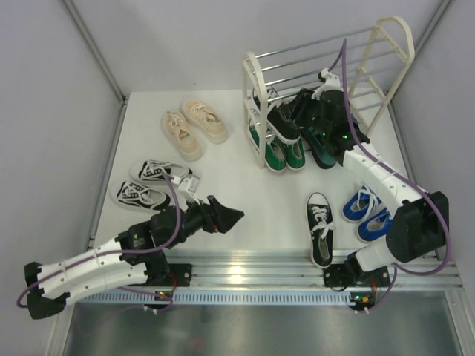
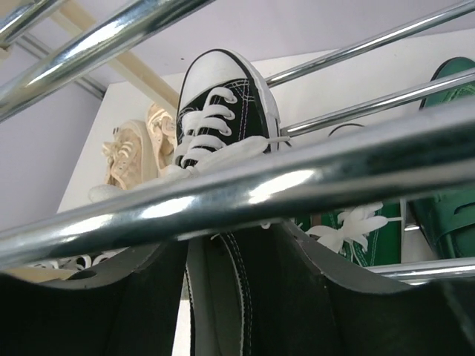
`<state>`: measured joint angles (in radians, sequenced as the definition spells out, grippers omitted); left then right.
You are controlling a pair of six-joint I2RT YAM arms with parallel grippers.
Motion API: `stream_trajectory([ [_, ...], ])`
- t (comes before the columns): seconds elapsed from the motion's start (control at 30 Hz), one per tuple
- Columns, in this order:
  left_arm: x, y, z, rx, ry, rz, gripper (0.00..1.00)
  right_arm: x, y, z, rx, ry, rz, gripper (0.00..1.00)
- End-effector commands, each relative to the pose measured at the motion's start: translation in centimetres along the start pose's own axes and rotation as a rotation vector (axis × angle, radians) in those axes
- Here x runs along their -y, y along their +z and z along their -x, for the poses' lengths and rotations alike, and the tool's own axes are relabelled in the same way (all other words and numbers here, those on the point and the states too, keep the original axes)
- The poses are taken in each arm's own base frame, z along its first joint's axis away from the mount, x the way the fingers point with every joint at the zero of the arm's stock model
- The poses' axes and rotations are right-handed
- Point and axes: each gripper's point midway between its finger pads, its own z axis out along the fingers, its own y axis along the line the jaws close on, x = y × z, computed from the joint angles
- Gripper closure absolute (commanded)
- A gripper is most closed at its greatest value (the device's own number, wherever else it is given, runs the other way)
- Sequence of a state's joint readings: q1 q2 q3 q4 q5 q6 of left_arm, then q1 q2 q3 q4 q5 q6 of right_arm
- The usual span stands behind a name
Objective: Place and organize the shoes onto the shoe shelf
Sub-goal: Place the shoe at the shoe shelf, then pick up the shoe at the center of the board.
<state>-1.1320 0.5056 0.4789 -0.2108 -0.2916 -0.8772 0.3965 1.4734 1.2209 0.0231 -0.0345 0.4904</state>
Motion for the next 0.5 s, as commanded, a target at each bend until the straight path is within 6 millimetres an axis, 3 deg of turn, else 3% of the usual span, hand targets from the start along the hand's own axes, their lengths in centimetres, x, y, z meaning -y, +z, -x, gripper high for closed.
stream_trajectory([
  [0.0, 2.9, 0.7, 1.3, 0.016, -0.015, -0.082, 0.09, -2.0, -2.2, 3.9, 0.125, -0.035, 0.068, 0.50],
  [0.3, 4.3, 4.5, -0.9, -0.062, 0.021, -0.081, 0.09, 0.0, -6.9, 4.7, 0.141, -0.201, 0.027, 0.36],
  [0.33, 4.3, 5.4, -2.0, -0.091, 0.032, -0.067, 0.09, 0.7, -8.1, 3.9, 0.097, -0.264, 0.009, 0.34],
  [0.4, 5.5, 6.4, -2.6, -0.109, 0.036, -0.075, 0.09, -0.1, -9.6, 2.9, 0.034, -0.371, 0.108, 0.28],
  [0.43, 5.0, 7.6, -3.9, -0.140, 0.050, -0.040, 0.09, -0.6, -11.1, 2.4, 0.009, -0.548, 0.193, 0.27],
  [0.47, 6.1, 8.2, -3.8, -0.140, 0.051, -0.046, 0.09, -0.5, -12.6, 0.3, -0.089, -0.581, 0.284, 0.25],
])
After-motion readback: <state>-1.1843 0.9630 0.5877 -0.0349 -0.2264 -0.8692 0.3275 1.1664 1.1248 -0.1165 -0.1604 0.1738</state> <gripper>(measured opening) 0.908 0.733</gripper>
